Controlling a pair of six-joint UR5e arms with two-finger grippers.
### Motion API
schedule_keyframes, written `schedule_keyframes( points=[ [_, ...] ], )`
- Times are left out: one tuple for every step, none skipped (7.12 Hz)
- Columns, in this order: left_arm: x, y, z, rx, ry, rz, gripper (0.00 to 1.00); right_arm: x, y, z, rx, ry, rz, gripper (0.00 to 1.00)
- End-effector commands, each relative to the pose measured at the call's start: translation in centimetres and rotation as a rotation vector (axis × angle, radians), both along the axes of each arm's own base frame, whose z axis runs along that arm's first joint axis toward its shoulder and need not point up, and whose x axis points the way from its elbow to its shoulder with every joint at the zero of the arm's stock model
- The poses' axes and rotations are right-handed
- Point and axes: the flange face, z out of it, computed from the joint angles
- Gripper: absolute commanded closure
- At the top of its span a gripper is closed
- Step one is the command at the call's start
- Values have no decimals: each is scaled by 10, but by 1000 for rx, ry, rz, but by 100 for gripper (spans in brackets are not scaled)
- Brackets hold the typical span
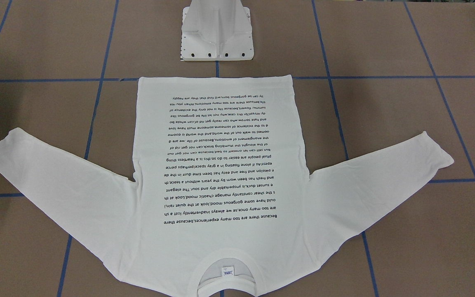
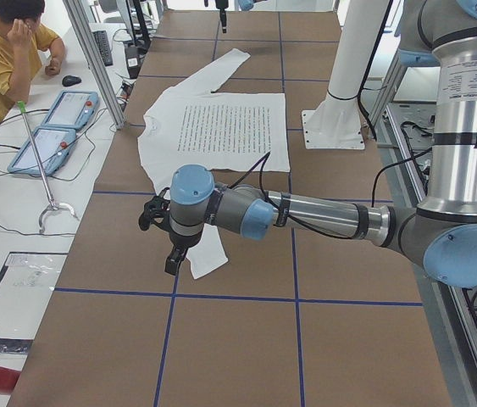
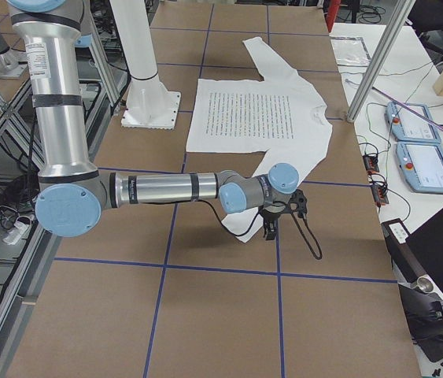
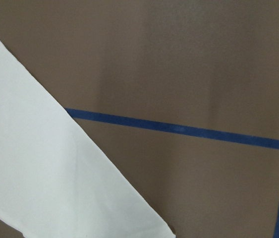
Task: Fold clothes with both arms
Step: 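Move the right gripper to the sleeve cuff nearest it and grasp it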
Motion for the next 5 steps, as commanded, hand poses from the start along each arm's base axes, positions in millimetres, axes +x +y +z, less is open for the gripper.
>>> schedule_keyframes(
  points=[
    [1, 7, 14, -47, 15, -20, 0, -39, 44, 20, -27, -27, 64, 0],
    [2, 11, 20, -52, 14, -17, 0, -56, 50, 25, -70, 22, 142, 6],
    [1, 12, 22, -56, 14, -19, 0, -65, 52, 30, -128, 57, 208, 17],
    [1, 12, 20, -55, 16, -20, 0, -66, 52, 31, -203, 59, 273, 20],
    [2, 12, 20, -53, 16, -18, 0, -67, 53, 32, -252, 58, 309, 22]
  ],
)
